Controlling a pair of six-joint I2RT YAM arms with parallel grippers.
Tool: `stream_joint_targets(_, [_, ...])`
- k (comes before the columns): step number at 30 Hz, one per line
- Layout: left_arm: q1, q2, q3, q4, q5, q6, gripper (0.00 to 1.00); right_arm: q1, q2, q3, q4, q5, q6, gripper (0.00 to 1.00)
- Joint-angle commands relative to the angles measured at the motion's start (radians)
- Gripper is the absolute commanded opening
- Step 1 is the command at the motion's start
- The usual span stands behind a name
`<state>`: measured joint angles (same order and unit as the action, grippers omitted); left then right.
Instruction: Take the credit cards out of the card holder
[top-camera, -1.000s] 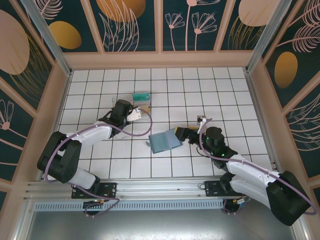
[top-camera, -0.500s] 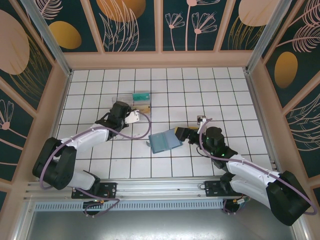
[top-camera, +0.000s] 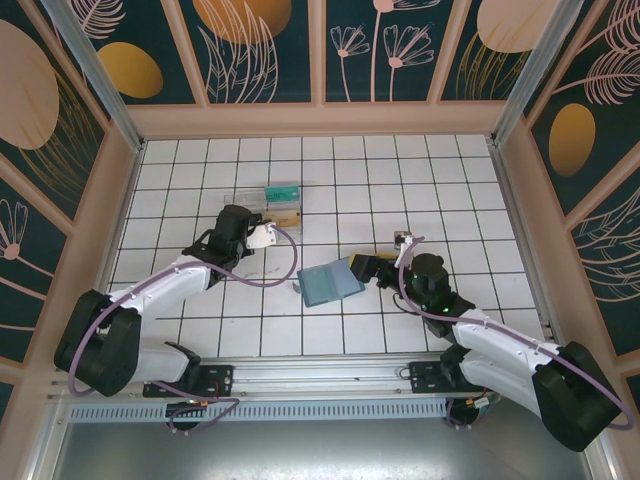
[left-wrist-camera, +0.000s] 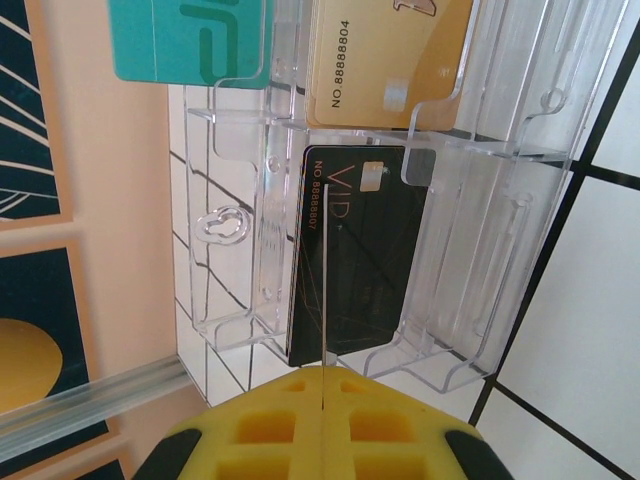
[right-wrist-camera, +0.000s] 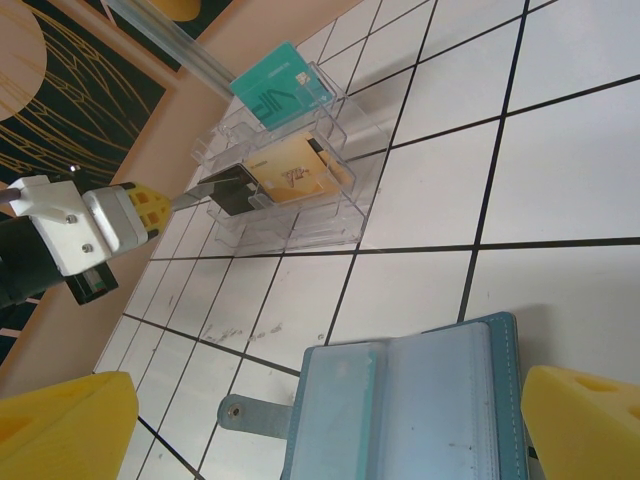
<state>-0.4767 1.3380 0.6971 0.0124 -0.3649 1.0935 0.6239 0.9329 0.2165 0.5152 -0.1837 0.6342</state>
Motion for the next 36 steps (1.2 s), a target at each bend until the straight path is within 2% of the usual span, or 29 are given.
stream_joint_targets(1, [0.006, 0.024, 0.01, 0.042, 0.026, 0.017, 0.0, 0.006, 0.011, 0.032, 0.016, -0.005, -0.002, 0.99])
stream_joint_targets(24, [0.006, 0.121, 0.055, 0.095, 0.038, 0.055, 0.0, 0.005, 0.024, 0.035, 0.014, -0.008, -0.003, 0.99])
stream_joint_targets(36, [0.006, 0.1, 0.065, 0.075, 0.032, 0.07, 0.0, 0.004, 0.036, 0.036, 0.017, -0.011, -0.002, 0.99])
